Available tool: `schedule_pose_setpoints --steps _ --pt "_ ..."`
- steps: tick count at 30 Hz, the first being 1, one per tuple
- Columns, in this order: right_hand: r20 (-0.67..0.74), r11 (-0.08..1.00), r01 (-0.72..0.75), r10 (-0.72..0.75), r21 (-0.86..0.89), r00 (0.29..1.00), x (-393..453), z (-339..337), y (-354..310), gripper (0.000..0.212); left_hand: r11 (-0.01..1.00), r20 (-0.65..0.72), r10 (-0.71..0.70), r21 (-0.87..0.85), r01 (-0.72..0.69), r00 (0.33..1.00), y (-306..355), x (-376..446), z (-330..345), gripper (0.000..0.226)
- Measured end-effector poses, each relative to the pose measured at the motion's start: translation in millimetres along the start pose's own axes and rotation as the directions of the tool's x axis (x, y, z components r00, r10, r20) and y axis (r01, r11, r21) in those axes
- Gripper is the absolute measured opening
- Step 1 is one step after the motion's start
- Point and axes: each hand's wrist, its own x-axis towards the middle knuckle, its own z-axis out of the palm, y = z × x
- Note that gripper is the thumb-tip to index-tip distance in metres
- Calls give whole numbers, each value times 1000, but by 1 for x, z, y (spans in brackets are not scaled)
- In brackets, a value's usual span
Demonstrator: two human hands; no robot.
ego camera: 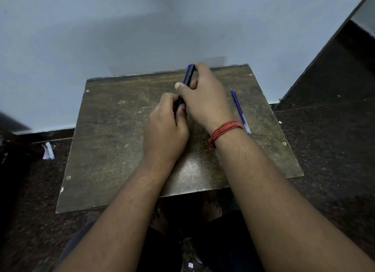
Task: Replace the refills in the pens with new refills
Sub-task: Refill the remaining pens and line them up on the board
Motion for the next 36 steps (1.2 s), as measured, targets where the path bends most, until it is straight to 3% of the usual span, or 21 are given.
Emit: schedule_pose_setpoints --steps 7,12,16,18,27,32,36 --pt "31 976 -34 42 -215 999 6 -17 4 19 997 42 83 1 -83 996 4 0 -7 17" --pt "61 862 -46 89 -504 994 6 -24 12 24 1000 -16 -18 -22 17 1000 -6 3 -6 15" --pt "94 794 -3 75 -608 993 -5 -13 14 9 998 -29 -59 8 59 998 -8 4 -9 10" --pt "101 758 22 58 -651 993 -7 -9 15 13 998 -24 -67 8 67 997 -7 4 -9 10" --pt "60 784 -45 104 -620 993 1 -36 12 16 997 -31 -67 30 67 997 -10 6 -9 10" --pt "110 749 -126 257 -650 960 6 -58 11 21 972 -16 -88 216 89 996 -15 7 -9 22" --pt "183 731 -108 307 -674 934 2 -46 9 33 942 17 -120 318 108 993 -20 8 -10 38"
